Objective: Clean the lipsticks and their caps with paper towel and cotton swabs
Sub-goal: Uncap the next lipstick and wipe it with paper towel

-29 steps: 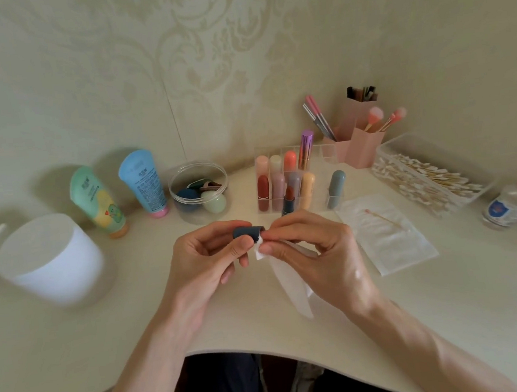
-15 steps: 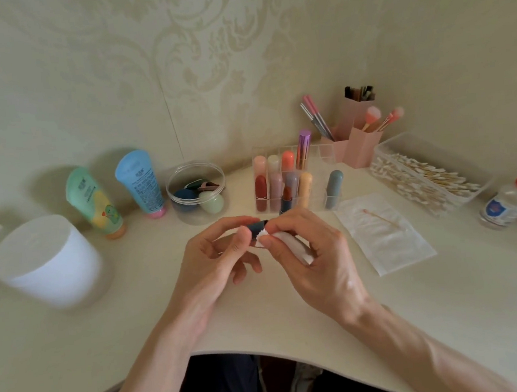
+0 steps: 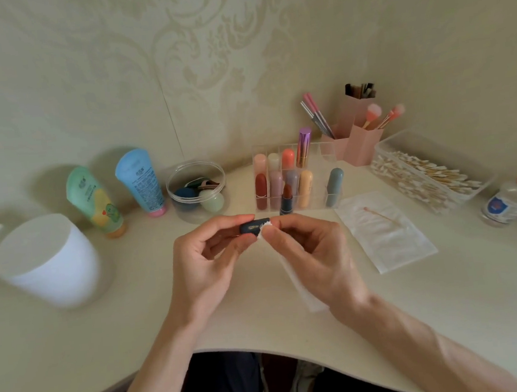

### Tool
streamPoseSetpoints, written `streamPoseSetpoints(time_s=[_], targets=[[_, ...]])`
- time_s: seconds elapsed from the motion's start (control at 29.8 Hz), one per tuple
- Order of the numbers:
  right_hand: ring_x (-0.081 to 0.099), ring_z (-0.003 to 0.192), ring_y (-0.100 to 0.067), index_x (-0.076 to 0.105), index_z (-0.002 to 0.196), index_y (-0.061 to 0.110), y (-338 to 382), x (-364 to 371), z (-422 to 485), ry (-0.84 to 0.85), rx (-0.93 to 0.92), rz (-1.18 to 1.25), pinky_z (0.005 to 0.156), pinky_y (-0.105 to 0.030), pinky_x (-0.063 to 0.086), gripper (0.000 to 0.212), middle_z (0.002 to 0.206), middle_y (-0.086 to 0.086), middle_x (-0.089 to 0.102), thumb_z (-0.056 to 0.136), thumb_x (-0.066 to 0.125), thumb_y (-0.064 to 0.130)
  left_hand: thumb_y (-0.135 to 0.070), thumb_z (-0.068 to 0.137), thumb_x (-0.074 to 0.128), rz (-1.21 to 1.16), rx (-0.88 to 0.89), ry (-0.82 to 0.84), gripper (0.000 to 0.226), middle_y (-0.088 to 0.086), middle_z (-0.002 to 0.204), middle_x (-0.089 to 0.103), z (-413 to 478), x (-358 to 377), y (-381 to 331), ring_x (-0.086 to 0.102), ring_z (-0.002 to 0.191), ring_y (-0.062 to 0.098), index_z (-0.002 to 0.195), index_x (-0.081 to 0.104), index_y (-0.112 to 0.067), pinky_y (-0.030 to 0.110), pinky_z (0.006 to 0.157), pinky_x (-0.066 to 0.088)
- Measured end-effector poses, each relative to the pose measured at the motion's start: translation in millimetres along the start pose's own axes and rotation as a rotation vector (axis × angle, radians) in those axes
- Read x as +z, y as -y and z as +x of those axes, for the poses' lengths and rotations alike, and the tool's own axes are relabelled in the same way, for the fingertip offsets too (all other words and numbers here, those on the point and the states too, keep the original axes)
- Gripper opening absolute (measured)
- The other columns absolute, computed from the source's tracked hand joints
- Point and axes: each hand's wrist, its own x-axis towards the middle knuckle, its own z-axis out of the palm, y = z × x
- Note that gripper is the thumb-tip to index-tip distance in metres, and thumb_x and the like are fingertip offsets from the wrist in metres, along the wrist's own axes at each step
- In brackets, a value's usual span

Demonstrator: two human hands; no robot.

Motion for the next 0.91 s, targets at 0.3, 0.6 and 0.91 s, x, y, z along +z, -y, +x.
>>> streamPoseSetpoints(time_s=[0.3, 0.6, 0.91], targets=[[0.070, 0.087, -0.020, 0.075, 0.100, 0.008, 3.7, -8.6, 0.9, 0.032, -0.296, -0.379, 0.076, -0.031, 0.055, 0.005, 0.093, 0.002, 0.072, 0.098, 0.073, 0.012, -0.027, 0.096, 0.061, -0.079, -0.157, 0.072, 0.029, 0.012, 0.073, 0.071, 2.2, 2.6, -2.5, 0.063, 0.058, 0.023, 0.098, 0.076, -0.002, 0.030, 0.052, 0.050], [0.072, 0.084, -0.017, 0.075, 0.104, 0.008, 1.0, -6.7, 2.3, 0.023, -0.157, -0.223, 0.076, -0.031, 0.055, 0.008, 0.091, 0.001, 0.076, 0.099, 0.072, 0.014, -0.012, 0.088, 0.074, -0.079, -0.093, 0.068, 0.027, 0.008, 0.089, 0.076, -1.3, 2.5, -7.3, 0.068, 0.067, 0.022, 0.114, 0.071, -0.008, 0.028, 0.062, 0.053], [0.066, 0.079, -0.010, 0.074, 0.100, 0.011, 4.5, -7.0, 1.6, 0.044, -0.217, -0.336, 0.074, -0.016, 0.046, 0.002, 0.089, 0.008, 0.069, 0.098, 0.073, 0.012, -0.009, 0.088, 0.074, -0.064, -0.071, 0.074, 0.015, 0.010, 0.080, 0.073, -0.7, 0.0, -1.7, 0.062, 0.065, 0.018, 0.103, 0.074, -0.007, 0.025, 0.058, 0.050]])
